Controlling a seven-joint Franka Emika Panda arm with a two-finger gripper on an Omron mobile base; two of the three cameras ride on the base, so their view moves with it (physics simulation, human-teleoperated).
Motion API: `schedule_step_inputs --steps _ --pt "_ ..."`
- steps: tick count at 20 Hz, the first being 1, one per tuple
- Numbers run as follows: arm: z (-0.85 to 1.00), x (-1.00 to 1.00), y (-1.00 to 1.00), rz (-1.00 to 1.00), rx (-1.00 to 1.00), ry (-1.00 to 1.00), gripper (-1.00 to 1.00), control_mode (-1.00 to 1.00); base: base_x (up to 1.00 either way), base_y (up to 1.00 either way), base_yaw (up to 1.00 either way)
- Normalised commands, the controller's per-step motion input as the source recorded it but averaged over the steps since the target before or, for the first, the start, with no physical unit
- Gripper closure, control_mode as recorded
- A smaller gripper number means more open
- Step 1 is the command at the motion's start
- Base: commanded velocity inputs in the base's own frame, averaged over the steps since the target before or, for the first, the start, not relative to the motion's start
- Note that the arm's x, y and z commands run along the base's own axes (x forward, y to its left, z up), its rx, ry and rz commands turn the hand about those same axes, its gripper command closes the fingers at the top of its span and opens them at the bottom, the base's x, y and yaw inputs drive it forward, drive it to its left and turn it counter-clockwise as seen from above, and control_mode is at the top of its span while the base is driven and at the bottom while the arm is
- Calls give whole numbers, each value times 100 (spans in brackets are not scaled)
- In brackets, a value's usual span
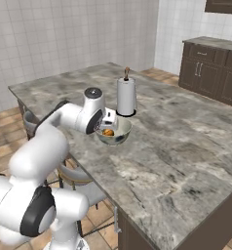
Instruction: Retrieve the orange and peach from the fridge and place them into the bowl on the dining table.
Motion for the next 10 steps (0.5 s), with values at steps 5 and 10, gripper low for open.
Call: schedule_step_inputs --steps 5,10 --pt "-15 34 0 -1 0 0 100 -100 0 0 0" --pt "-8 38 -4 0 0 0 100 -100 0 0 0"
